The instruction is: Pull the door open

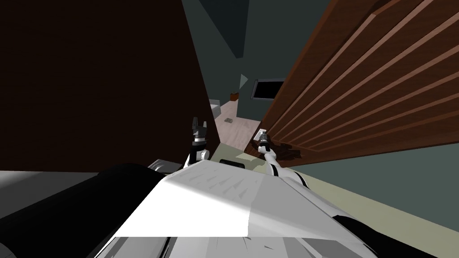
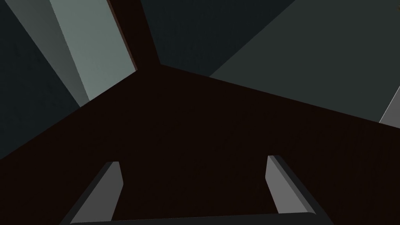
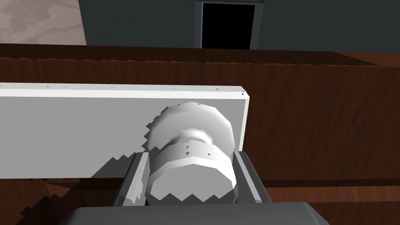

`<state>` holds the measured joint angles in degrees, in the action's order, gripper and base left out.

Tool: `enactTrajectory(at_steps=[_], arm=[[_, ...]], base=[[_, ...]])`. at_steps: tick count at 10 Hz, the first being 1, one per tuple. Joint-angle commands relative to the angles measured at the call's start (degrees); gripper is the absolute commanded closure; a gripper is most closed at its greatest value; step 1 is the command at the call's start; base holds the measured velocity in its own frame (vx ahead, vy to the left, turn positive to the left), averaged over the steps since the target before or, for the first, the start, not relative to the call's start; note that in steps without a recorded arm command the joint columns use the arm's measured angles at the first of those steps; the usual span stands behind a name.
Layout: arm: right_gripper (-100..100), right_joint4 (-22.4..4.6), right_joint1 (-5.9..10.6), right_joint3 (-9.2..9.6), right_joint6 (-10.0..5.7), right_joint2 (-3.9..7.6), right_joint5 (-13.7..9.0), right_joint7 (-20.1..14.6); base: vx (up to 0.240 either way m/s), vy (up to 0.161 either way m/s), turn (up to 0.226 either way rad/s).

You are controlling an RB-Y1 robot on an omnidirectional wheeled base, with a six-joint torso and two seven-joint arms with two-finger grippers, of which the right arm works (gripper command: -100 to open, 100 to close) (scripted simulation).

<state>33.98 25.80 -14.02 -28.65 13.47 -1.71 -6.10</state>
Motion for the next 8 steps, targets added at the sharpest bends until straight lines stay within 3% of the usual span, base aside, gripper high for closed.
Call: enactTrajectory(at_steps=[1, 3, 8], arm=[[100, 0.03, 0.03, 0.01, -0.02, -0.04, -0.02, -0.04], [100, -0.01, -0.08, 0.91, -0.02, 0.09, 0.27, -0.78], [100, 0.17, -0.04, 4.07, -0.27, 0.58, 1.20, -3.58]], base=[[-0.009, 0.002, -0.002], [-0.060, -0.028, 0.051], [-0.215, -0.095, 0.118]])
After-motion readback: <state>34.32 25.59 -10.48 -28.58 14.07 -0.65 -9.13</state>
